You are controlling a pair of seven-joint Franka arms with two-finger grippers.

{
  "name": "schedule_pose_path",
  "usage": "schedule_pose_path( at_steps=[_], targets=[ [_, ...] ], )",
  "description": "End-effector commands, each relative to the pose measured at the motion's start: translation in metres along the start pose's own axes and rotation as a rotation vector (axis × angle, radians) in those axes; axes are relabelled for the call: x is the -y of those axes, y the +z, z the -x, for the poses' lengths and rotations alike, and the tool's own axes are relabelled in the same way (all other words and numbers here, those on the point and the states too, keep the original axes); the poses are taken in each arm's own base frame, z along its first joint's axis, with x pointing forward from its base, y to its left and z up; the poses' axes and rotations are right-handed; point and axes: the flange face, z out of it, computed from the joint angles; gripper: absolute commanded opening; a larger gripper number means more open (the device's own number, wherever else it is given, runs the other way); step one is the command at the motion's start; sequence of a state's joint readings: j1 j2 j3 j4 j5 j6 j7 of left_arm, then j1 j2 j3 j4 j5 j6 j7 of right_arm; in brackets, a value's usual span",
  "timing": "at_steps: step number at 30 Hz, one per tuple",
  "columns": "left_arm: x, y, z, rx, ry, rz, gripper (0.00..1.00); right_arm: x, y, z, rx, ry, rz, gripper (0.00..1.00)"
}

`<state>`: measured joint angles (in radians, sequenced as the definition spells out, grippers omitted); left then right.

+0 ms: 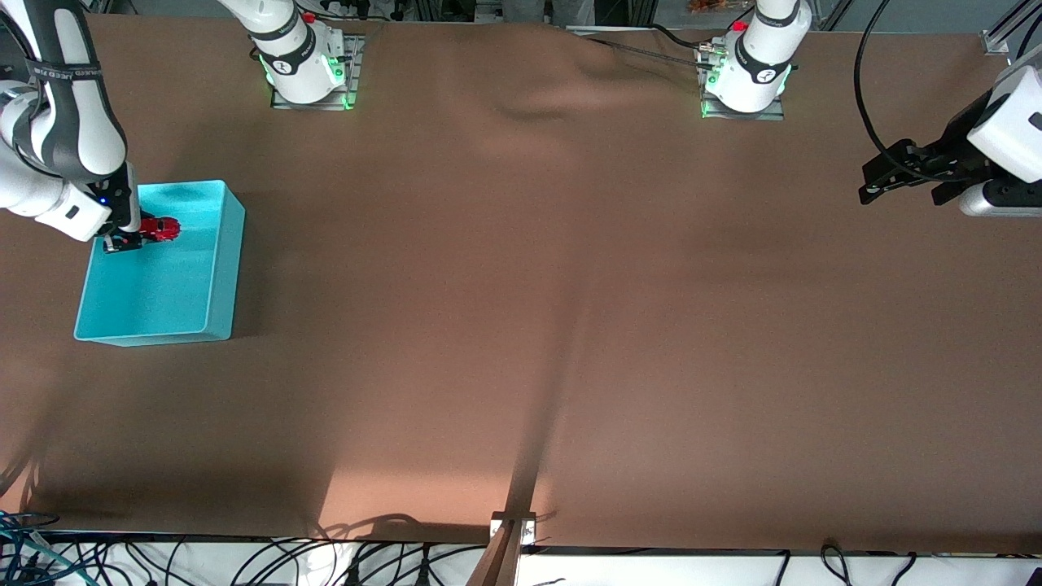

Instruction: Wind red beetle toy and store in blue box

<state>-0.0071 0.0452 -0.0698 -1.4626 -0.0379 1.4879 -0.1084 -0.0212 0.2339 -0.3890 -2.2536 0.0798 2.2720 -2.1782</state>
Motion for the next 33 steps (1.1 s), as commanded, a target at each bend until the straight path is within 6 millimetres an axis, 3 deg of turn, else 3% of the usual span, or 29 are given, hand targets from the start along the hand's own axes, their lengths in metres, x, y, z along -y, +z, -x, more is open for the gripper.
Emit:
schedule_pose_path(
  at_steps=[1, 6, 8, 11, 18, 21, 26, 33],
  targets=[
    [-0.001, -0.005, -0.002, -0.002, -0.005, 0.012, 1.00, 0.005, 0.018, 0.010, -0.032, 0.023, -0.003, 0.21],
    [-0.001, -0.004, -0.003, -0.001, -0.004, 0.008, 1.00, 0.006, 0.025, 0.010, -0.035, 0.024, -0.016, 0.28],
    [0.000, -0.004, -0.003, -0.001, -0.006, 0.006, 1.00, 0.006, 0.027, 0.011, -0.042, 0.032, -0.016, 0.51],
    [0.001, -0.004, -0.003, -0.001, -0.007, 0.008, 1.00, 0.007, 0.031, 0.011, -0.063, 0.050, -0.019, 1.00],
    [0.001, -0.004, -0.003, -0.001, -0.007, 0.008, 1.00, 0.004, 0.026, 0.007, -0.080, 0.040, -0.033, 1.00],
    [0.001, -0.004, -0.003, -0.001, -0.007, 0.008, 1.00, -0.003, 0.013, 0.003, -0.091, 0.023, -0.032, 1.00],
    [0.001, -0.004, -0.003, -0.001, -0.007, 0.006, 1.00, -0.027, -0.033, -0.011, -0.117, -0.007, -0.001, 1.00],
    [0.001, -0.004, -0.003, -0.001, -0.007, 0.006, 1.00, -0.067, -0.114, -0.040, -0.143, 0.003, 0.003, 1.00]
  ],
)
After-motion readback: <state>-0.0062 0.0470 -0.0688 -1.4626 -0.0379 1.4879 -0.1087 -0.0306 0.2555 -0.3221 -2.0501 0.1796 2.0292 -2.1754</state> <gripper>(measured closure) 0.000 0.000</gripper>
